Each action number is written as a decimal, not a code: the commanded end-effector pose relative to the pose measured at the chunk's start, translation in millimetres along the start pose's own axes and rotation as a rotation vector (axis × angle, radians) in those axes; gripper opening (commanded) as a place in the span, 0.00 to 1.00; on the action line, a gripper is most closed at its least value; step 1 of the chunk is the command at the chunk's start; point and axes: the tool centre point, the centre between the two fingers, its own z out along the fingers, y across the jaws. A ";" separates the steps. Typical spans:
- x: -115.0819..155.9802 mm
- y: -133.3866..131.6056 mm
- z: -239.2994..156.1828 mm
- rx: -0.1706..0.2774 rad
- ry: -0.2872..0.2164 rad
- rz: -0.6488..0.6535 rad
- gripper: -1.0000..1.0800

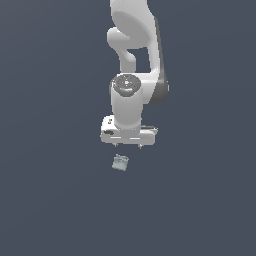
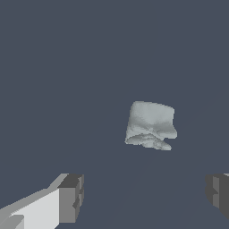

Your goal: Pick up the object and move it to a goal position.

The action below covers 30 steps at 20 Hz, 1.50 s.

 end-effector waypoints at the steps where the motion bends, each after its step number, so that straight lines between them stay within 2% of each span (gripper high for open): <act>1: 7.8 8.5 15.0 -0.003 -0.002 0.046 0.96; 12: 26.3 32.4 57.2 -0.013 -0.004 0.169 0.96; 20: 26.1 33.0 64.4 -0.013 -0.005 0.171 0.96; 30: 25.4 34.2 107.1 -0.013 -0.004 0.175 0.96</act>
